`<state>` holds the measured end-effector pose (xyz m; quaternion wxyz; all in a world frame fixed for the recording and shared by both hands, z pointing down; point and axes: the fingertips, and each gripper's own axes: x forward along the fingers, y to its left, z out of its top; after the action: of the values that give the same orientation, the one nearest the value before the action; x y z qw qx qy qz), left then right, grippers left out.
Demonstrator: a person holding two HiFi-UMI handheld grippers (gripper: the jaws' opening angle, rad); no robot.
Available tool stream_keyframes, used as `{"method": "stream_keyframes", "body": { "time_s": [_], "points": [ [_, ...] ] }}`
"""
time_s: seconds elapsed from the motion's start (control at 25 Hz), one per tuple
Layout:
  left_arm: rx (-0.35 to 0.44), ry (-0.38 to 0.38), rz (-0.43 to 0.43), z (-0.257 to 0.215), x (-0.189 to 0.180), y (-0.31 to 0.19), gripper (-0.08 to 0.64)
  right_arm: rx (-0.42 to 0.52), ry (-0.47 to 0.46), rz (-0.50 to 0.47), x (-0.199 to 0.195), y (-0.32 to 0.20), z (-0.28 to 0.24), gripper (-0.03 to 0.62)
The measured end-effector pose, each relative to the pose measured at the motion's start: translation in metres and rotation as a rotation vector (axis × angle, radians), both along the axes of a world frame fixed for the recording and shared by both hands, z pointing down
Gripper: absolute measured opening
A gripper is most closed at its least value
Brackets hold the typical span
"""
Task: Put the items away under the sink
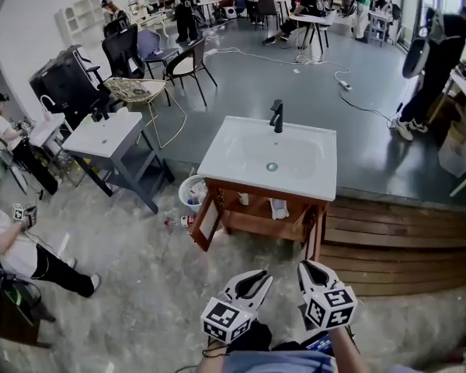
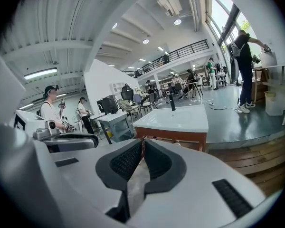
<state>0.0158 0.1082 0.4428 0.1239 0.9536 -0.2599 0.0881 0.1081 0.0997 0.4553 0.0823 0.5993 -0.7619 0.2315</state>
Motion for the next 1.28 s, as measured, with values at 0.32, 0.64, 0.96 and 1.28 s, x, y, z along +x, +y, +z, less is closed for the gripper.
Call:
{"method": "stream_keyframes", "body": {
  "time_s": [0.32,0.64,0.96,1.28],
  "points": [
    [0.007,-0.026,0.018,0.0,0.026,0.078,0.057,0.004,0.009,-0.034,0.013,0.074,0.002,0.032],
    [0.028,-0.052,0.01,-0.004,0.03,0.136,0.057,0.019,0.038,-0.1,0.008,0.127,-0.001,0.028],
    [0.069,-0.055,0.002,-0.014,0.033,0.155,0.057,0.046,0.059,-0.136,0.007,0.148,-0.006,0.028],
    [0.086,-0.065,0.011,-0.018,0.039,0.163,0.055,0.055,0.073,-0.118,0.021,0.153,-0.01,0.026]
  ]
}}
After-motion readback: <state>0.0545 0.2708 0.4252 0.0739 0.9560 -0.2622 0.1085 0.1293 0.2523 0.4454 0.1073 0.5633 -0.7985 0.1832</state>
